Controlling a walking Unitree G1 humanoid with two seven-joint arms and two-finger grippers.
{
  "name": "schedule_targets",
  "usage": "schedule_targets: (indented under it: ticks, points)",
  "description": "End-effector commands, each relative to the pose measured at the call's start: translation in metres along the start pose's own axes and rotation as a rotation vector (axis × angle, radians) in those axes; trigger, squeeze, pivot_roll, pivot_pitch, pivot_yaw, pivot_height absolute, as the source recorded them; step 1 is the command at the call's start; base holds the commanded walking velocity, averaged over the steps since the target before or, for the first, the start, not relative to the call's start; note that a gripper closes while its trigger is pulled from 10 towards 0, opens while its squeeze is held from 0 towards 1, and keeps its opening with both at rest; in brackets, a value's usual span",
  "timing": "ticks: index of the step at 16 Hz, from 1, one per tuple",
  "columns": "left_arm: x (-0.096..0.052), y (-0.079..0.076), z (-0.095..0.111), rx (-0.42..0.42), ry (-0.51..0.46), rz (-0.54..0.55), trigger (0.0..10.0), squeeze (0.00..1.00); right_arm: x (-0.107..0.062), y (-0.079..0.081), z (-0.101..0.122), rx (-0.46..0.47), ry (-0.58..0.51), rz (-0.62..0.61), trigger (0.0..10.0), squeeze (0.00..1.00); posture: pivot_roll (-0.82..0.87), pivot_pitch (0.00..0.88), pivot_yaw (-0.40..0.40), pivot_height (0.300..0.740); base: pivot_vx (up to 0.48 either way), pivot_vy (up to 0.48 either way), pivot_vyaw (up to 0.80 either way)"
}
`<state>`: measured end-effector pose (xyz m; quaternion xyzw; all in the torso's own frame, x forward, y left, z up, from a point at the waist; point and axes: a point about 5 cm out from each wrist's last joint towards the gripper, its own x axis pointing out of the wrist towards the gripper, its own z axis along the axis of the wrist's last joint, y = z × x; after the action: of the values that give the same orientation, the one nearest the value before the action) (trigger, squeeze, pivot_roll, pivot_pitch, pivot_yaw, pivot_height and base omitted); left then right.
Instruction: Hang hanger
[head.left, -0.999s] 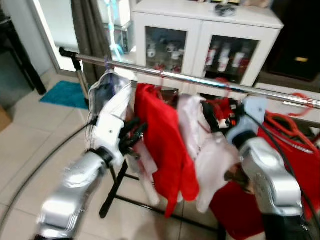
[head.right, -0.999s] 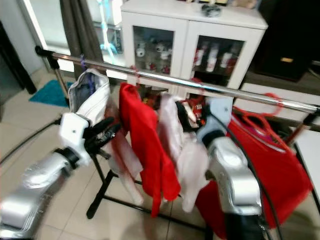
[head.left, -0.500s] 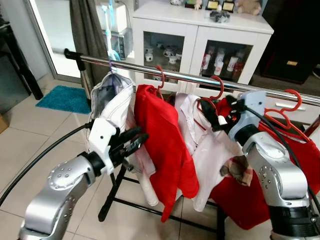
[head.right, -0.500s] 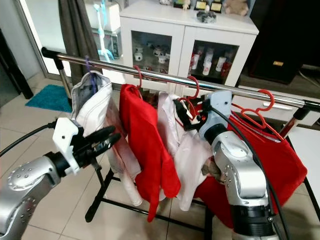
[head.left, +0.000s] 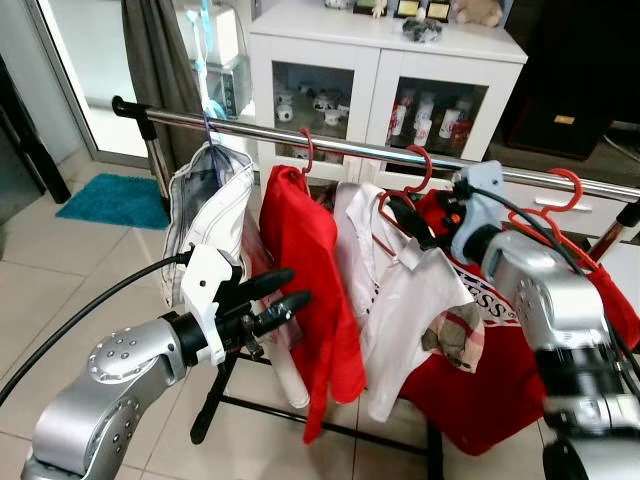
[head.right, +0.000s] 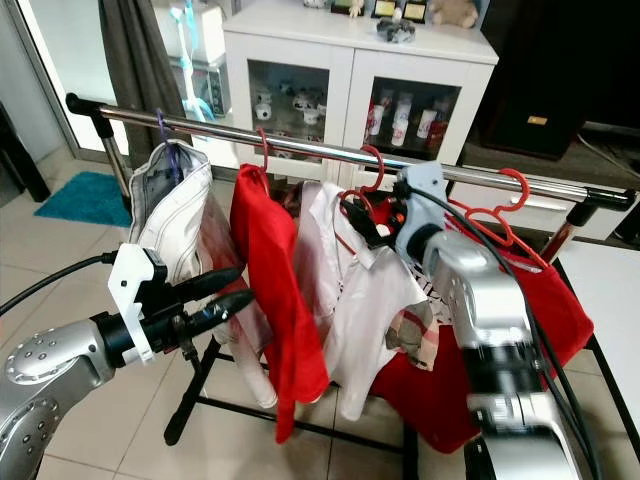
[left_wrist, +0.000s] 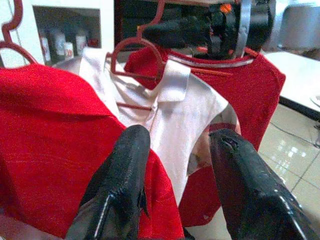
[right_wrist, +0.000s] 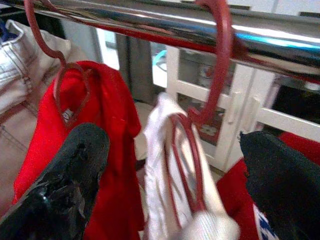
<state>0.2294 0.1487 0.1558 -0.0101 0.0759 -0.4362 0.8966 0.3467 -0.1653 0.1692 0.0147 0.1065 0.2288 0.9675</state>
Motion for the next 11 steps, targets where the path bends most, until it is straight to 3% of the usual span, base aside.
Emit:
schedule_targets:
  ticks: [1,4,5,6,7,8,11]
  points:
    - [0.001,-0.004,0.005,0.016,0.005,-0.040,10.0,1.00,0.004,-0.004,0.004,-0.022,0.009,0.023,10.0,0.00,-0.07,0.000,-0.027,0.740,0.000,0.000,0.00]
    - [0.001,-0.005,0.004,0.018,0.012,-0.042,10.0,1.00,0.010,-0.006,0.001,-0.010,0.053,0.046,10.0,0.00,-0.07,0.000,-0.029,0.740,0.000,0.000,0.00]
    - [0.001,-0.006,0.003,0.018,0.018,-0.043,10.0,0.74,0.013,-0.009,0.002,-0.015,0.060,0.033,3.6,0.00,-0.07,0.000,-0.031,0.740,0.000,0.000,0.00]
    - [0.000,-0.006,0.003,0.020,0.022,-0.045,10.0,0.34,0.014,-0.010,0.003,-0.002,0.060,0.031,0.0,0.00,-0.07,0.000,-0.031,0.740,0.000,0.000,0.00]
    - [0.000,-0.006,0.003,0.021,0.024,-0.045,10.0,0.13,0.016,-0.011,0.004,-0.001,0.058,0.032,0.0,0.00,-0.07,0.000,-0.031,0.740,0.000,0.000,0.00]
    - [0.000,-0.006,0.003,0.022,0.026,-0.044,10.0,0.00,0.018,-0.011,0.005,-0.003,0.057,0.035,0.0,0.00,-0.07,0.000,-0.031,0.740,0.000,0.000,0.00]
    - [0.000,-0.006,0.002,0.026,0.029,-0.043,10.0,0.00,0.020,-0.013,0.006,-0.002,0.061,0.037,0.0,0.00,-0.07,0.000,-0.035,0.740,0.000,0.000,0.00]
